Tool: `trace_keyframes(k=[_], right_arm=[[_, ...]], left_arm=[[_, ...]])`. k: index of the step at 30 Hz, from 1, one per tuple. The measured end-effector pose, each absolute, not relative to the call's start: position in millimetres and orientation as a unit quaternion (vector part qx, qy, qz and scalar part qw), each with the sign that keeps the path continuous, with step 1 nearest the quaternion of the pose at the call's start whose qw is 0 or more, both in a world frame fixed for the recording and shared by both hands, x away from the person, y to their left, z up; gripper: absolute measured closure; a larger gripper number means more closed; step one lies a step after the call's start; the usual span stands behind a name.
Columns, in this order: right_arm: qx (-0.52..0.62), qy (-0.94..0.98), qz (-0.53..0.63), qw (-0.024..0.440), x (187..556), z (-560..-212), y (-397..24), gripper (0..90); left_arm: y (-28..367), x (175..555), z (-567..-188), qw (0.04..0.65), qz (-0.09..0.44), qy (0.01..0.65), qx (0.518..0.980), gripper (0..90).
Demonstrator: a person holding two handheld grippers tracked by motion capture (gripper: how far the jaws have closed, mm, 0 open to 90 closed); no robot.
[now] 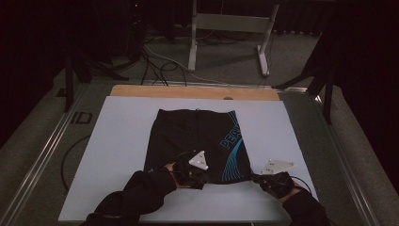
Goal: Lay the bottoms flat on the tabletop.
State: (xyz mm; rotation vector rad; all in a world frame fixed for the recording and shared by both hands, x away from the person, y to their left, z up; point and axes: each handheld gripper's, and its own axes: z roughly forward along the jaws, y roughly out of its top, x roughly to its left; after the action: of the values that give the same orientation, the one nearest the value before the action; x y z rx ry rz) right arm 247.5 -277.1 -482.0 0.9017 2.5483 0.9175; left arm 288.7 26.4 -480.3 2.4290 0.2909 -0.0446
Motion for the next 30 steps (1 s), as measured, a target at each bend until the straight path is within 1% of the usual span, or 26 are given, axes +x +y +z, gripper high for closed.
trace_keyframes(k=[4, 8, 14, 17, 19, 21, 22, 24, 25, 28, 29, 30], right_arm=[[0.311, 0.89, 0.31, 0.125, 248, -490, -280, 89.0], [0.31, 0.893, 0.306, 0.117, 248, -494, -282, 88.9], [0.313, 0.898, 0.294, 0.095, 250, -498, -283, 86.7], [0.312, 0.901, 0.288, 0.086, 250, -499, -287, 81.4], [0.316, 0.897, 0.296, 0.087, 250, -496, -288, 73.5], [0.317, 0.892, 0.308, 0.094, 250, -491, -289, 68.0], [0.315, 0.889, 0.317, 0.097, 250, -488, -289, 61.5], [0.317, 0.882, 0.333, 0.102, 250, -484, -289, 54.1], [0.317, 0.879, 0.341, 0.105, 250, -483, -289, 47.0], [0.329, 0.862, 0.367, 0.117, 252, -478, -288, 30.0], [0.334, 0.857, 0.376, 0.114, 253, -477, -288, 23.9], [0.336, 0.853, 0.382, 0.114, 255, -476, -287, 19.5]], left_arm=[[26, 288, -489, 0.338, -0.026, 0.115, 0.934, 85.5], [27, 287, -495, 0.337, -0.032, 0.114, 0.934, 84.4], [31, 286, -503, 0.333, -0.037, 0.113, 0.935, 79.6], [32, 284, -503, 0.333, -0.049, 0.105, 0.936, 73.6], [33, 281, -501, 0.334, -0.054, 0.093, 0.936, 68.2], [34, 278, -499, 0.34, -0.056, 0.085, 0.935, 60.2], [34, 277, -497, 0.347, -0.057, 0.081, 0.933, 54.9], [37, 274, -493, 0.359, -0.045, 0.081, 0.929, 42.0], [38, 273, -491, 0.368, -0.04, 0.082, 0.925, 35.2], [45, 275, -482, 0.387, -0.026, 0.088, 0.918, 20.3], [47, 276, -479, 0.392, -0.017, 0.091, 0.915, 15.2], [50, 277, -476, 0.401, -0.009, 0.098, 0.911, 14.5]])
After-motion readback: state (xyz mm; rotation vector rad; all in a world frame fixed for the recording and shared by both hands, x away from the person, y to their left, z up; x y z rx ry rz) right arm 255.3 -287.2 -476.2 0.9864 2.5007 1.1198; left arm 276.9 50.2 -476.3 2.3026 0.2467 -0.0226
